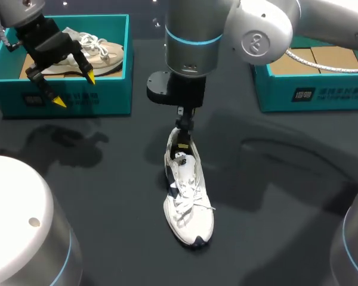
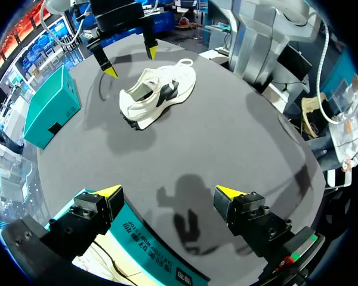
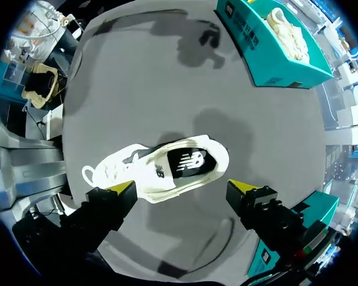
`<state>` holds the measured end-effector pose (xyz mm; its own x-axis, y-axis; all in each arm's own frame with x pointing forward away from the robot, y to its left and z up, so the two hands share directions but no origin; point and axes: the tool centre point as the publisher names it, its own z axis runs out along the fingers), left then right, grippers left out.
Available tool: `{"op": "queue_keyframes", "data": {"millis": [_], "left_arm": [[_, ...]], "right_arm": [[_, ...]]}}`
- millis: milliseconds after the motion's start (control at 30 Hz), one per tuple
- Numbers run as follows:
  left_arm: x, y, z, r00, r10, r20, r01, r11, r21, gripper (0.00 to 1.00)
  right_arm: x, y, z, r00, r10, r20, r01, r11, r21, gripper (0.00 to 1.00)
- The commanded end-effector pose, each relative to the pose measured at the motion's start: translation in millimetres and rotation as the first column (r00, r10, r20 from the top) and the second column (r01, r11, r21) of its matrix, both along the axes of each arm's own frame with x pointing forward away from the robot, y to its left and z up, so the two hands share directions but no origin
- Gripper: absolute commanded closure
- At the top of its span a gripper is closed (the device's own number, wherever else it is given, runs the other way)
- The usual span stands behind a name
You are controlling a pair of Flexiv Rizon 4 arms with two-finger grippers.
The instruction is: Take the shoe out of the shoebox, open the shoe tongue, remove and reinsert the insole, then place the shoe into the shoebox
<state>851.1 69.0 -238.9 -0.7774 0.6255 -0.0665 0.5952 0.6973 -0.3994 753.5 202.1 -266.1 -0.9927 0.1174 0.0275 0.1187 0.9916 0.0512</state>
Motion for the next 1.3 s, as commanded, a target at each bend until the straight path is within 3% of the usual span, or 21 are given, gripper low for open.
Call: {"op": "queue_keyframes", "data": {"millis": [33,267,567,1300], "left_arm": [[-0.9,1,0,1.0,0.0,0.002,0.0,1.0,0.002,0.0],[-0.9,1,0,1.0,0.0,0.002,0.0,1.0,0.002,0.0],[-0.9,1,0,1.0,0.0,0.002,0.0,1.0,0.002,0.0],[-0.9,1,0,1.0,0.0,0.002,0.0,1.0,0.002,0.0]], "right_arm": [[5.7,26,6,0.999,0.03,0.026,-0.027,0.993,-0.117,0.0],[19.5,34,4,0.997,0.044,0.063,-0.035,0.989,-0.143,0.0],[39.4,32,-20,0.986,0.131,0.108,-0.114,0.982,-0.152,0.0],[62.2,8,-80,0.984,0.138,0.116,-0.127,0.987,-0.094,0.0]]}}
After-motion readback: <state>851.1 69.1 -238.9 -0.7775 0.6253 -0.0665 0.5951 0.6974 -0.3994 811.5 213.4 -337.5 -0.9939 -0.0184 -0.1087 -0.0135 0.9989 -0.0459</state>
